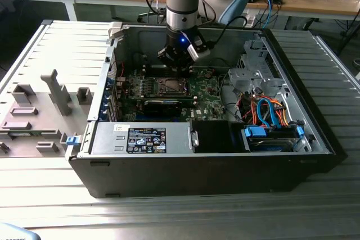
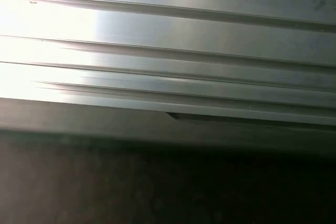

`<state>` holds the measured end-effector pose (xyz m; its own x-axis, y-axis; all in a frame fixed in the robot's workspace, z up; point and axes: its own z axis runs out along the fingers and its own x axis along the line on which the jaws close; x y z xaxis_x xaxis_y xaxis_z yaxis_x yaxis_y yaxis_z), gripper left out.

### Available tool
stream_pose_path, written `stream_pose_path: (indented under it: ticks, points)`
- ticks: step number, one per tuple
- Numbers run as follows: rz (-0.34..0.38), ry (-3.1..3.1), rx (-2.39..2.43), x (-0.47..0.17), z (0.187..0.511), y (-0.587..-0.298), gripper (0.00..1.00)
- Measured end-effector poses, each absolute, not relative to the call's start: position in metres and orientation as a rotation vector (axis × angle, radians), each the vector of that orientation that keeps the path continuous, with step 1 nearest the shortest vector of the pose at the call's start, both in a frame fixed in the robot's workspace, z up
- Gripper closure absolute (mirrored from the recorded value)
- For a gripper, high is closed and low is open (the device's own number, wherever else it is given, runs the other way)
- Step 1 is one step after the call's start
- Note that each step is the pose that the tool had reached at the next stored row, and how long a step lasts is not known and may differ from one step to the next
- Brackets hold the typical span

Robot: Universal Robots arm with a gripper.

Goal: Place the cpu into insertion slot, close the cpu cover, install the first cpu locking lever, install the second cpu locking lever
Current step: 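Install the first cpu locking lever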

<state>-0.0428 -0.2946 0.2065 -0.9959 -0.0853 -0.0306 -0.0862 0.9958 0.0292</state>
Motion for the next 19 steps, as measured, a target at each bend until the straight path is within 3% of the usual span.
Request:
stream_pose_path:
  ticks: [19]
  points:
    - [0.024, 3.11, -0.134, -0.043, 0.21, -0.316, 0.89]
